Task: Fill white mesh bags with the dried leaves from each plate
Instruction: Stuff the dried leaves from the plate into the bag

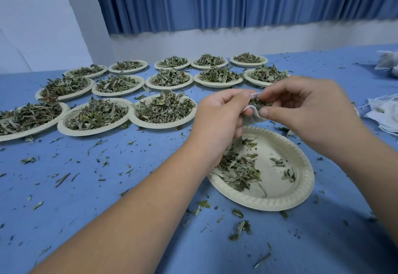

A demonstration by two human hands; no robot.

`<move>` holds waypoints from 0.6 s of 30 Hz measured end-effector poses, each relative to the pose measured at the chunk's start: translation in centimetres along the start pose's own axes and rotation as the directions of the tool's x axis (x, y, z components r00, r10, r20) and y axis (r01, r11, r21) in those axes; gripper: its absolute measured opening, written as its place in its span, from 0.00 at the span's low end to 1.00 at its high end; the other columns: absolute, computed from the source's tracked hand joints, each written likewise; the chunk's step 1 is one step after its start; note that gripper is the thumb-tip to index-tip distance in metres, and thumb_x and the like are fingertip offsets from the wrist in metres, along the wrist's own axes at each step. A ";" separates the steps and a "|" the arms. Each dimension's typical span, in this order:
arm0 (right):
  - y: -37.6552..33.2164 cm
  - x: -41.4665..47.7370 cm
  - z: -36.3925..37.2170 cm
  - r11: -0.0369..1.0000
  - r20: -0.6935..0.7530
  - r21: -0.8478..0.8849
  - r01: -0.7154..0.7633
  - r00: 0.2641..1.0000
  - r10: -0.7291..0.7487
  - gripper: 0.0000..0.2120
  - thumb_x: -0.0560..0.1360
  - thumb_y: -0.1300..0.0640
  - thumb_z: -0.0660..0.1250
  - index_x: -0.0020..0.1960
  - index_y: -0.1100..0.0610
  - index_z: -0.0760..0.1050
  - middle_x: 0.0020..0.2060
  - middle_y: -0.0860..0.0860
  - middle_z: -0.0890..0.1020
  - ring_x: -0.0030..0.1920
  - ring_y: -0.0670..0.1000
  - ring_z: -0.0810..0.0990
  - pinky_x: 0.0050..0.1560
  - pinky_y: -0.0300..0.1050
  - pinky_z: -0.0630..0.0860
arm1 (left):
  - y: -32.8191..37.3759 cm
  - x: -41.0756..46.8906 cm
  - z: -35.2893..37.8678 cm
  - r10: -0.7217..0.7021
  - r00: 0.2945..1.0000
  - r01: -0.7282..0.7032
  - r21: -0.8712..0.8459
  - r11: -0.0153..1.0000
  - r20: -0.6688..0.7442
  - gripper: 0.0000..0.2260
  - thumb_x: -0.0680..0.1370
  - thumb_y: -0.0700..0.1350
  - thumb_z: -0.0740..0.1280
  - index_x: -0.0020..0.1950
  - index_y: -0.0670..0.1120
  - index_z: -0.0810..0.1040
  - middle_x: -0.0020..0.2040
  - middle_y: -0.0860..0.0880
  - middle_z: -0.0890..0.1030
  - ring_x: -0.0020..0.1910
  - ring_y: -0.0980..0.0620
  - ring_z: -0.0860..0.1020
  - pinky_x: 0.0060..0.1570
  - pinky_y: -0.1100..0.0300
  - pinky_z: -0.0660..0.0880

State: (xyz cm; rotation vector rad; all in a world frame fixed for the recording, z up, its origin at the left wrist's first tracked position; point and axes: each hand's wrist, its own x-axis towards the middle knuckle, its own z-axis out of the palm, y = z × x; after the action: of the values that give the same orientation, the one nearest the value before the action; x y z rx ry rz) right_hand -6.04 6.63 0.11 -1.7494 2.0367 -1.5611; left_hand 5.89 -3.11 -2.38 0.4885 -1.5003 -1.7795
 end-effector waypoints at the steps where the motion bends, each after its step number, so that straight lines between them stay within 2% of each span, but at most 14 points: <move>1: 0.1 0.0 0.0 1.000 -0.006 0.020 -0.010 1.000 0.010 0.15 0.65 0.63 0.78 0.41 0.44 0.81 0.35 0.46 0.81 0.35 0.44 0.77 0.42 0.46 0.77 | 0.1 0.0 0.1 -0.002 1.000 0.002 0.005 1.000 0.010 0.07 0.81 0.40 0.63 0.52 0.42 0.81 0.30 0.49 0.72 0.21 0.58 0.61 0.20 0.67 0.60; 3: 0.3 0.1 0.1 0.994 -0.025 0.083 -0.068 0.997 0.070 0.12 0.62 0.58 0.80 0.40 0.45 0.81 0.35 0.47 0.79 0.35 0.45 0.75 0.42 0.49 0.76 | 0.2 -0.1 0.2 -0.010 1.000 0.010 0.014 1.000 0.024 0.07 0.81 0.40 0.63 0.51 0.43 0.81 0.30 0.50 0.73 0.21 0.58 0.61 0.20 0.67 0.60; 5: 0.6 0.3 -0.1 0.978 -0.030 0.124 -0.170 0.984 0.175 0.17 0.59 0.51 0.81 0.44 0.46 0.79 0.37 0.49 0.77 0.36 0.46 0.73 0.42 0.50 0.75 | 0.3 -0.2 0.2 -0.020 0.999 0.019 0.017 1.000 0.033 0.07 0.81 0.41 0.63 0.51 0.44 0.81 0.29 0.51 0.73 0.22 0.57 0.60 0.20 0.67 0.60; 8: 1.0 0.7 -0.2 0.921 0.081 0.187 -0.342 0.940 0.332 0.23 0.55 0.45 0.78 0.48 0.46 0.79 0.42 0.48 0.79 0.37 0.46 0.76 0.40 0.45 0.75 | 0.5 -0.1 0.2 -0.031 0.998 0.031 -0.012 0.999 0.049 0.07 0.81 0.40 0.63 0.50 0.43 0.81 0.28 0.52 0.74 0.22 0.57 0.60 0.20 0.67 0.60; 11: 1.2 0.8 0.4 0.748 0.310 0.442 -0.495 0.867 0.390 0.22 0.57 0.51 0.76 0.50 0.51 0.80 0.39 0.50 0.83 0.36 0.49 0.82 0.33 0.40 0.77 | 0.7 -0.1 0.1 -0.042 0.997 0.044 -0.040 0.998 0.058 0.07 0.81 0.40 0.63 0.49 0.43 0.80 0.29 0.51 0.74 0.21 0.58 0.61 0.20 0.67 0.61; 13: 1.3 1.0 0.8 0.634 0.364 0.554 -0.540 0.842 0.398 0.18 0.60 0.57 0.74 0.49 0.56 0.80 0.36 0.53 0.83 0.33 0.50 0.82 0.29 0.38 0.77 | 0.8 0.0 0.1 -0.041 0.997 0.043 -0.038 0.998 0.058 0.08 0.81 0.40 0.63 0.47 0.44 0.80 0.30 0.50 0.73 0.21 0.59 0.61 0.20 0.67 0.61; 15: 1.2 1.4 1.0 0.639 0.335 0.553 -0.536 0.844 0.418 0.12 0.65 0.63 0.73 0.48 0.59 0.79 0.33 0.54 0.83 0.31 0.49 0.81 0.28 0.37 0.76 | 0.8 0.2 0.1 -0.028 0.999 0.029 -0.015 0.999 0.042 0.08 0.81 0.40 0.63 0.46 0.45 0.81 0.31 0.48 0.72 0.21 0.58 0.61 0.20 0.67 0.61; 18: 0.8 2.4 1.2 0.784 0.259 0.354 -0.510 0.859 0.442 0.06 0.71 0.69 0.71 0.44 0.60 0.78 0.29 0.53 0.81 0.28 0.47 0.79 0.27 0.36 0.76 | 0.8 0.2 0.4 0.021 1.000 -0.023 0.097 0.995 0.023 0.09 0.81 0.41 0.63 0.45 0.47 0.81 0.28 0.51 0.73 0.20 0.58 0.62 0.22 0.66 0.61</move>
State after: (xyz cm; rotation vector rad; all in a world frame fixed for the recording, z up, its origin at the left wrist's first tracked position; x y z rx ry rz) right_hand -6.86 3.93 0.30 -1.0563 1.7184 -1.4762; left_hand 5.72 -3.08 -1.48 0.5002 -1.6074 -1.7062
